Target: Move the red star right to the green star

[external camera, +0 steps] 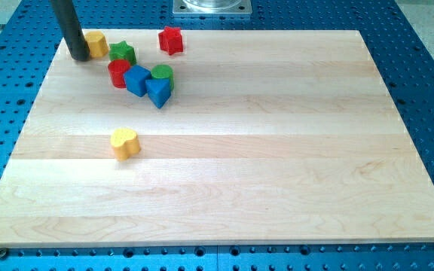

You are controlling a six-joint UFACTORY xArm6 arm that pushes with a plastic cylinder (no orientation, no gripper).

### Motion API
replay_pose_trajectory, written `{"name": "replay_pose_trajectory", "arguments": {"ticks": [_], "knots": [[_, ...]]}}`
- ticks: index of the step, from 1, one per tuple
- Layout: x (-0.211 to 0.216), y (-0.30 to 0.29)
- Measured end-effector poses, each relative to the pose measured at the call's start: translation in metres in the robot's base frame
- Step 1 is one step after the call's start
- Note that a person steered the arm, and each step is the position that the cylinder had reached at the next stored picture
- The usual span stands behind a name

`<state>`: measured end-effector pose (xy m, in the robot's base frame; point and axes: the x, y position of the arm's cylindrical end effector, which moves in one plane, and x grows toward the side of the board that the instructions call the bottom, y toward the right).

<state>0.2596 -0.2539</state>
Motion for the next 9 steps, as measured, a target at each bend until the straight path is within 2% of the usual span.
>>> {"name": "replay_pose_trajectory", "arguments": {"ticks": [1,3,4,5,6,7,8,9], "knots": [[0.011,0.011],[0.014,0.113],[0.025,0.142],[-0.013,0.105],[-0.054,0.125],[-0.044,0.188],[0.053,0.184],[0.073,0.202]]}}
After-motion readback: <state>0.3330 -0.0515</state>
